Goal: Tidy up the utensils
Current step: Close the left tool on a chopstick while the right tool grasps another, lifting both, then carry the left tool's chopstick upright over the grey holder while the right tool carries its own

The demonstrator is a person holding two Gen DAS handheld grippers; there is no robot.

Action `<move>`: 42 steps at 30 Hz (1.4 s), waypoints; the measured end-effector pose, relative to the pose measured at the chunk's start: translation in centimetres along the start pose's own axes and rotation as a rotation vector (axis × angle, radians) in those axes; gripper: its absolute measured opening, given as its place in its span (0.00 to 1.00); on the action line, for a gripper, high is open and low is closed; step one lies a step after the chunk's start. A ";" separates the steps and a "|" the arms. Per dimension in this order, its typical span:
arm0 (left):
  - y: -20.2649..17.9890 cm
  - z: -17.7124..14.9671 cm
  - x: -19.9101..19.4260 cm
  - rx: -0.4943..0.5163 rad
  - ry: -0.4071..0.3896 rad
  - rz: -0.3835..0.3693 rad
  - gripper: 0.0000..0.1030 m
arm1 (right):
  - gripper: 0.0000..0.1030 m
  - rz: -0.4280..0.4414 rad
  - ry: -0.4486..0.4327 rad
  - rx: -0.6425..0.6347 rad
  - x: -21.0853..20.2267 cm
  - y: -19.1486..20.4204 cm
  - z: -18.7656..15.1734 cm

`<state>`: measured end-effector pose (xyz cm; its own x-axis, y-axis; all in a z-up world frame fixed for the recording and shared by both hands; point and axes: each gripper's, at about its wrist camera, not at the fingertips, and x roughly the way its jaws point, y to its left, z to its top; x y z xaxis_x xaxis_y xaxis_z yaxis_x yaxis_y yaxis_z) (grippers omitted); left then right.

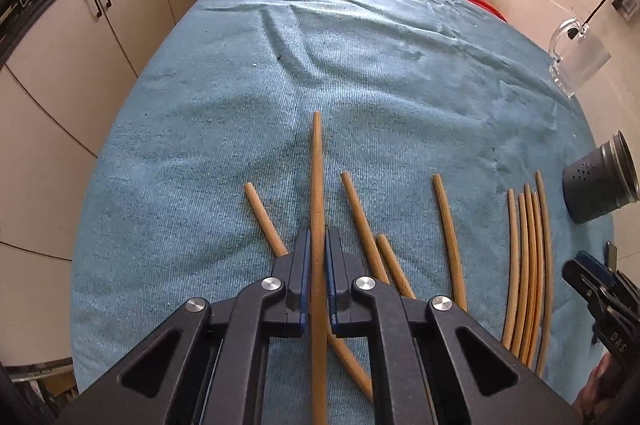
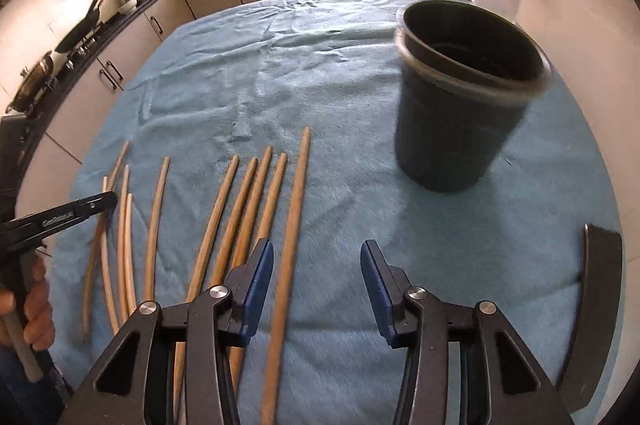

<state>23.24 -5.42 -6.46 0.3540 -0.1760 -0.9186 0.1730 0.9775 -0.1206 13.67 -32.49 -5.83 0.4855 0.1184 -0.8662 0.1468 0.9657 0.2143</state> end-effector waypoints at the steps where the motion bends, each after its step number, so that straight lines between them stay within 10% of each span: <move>1: 0.1 0.0 0.0 -0.001 0.000 -0.005 0.06 | 0.47 -0.020 0.009 -0.013 0.3 0.3 0.1; 14: 0.5 0.8 0.3 -0.014 0.013 -0.039 0.06 | 0.36 -0.142 0.131 -0.061 4.7 1.9 3.5; 17: 0.4 0.9 0.3 -0.014 0.007 -0.045 0.06 | 0.10 -0.138 0.144 -0.066 4.8 1.8 4.1; 21: 0.4 0.5 -0.9 -0.016 -0.031 -0.081 0.06 | 0.07 -0.091 0.134 -0.031 4.6 1.3 4.2; 42: -2.1 -4.3 -13.8 0.036 -0.323 -0.141 0.06 | 0.07 0.118 -0.346 -0.068 -11.1 3.4 -1.0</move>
<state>14.05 -4.50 4.87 0.5960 -0.3422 -0.7264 0.2708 0.9373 -0.2193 7.92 -30.31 4.02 0.7603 0.1554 -0.6307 0.0209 0.9646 0.2629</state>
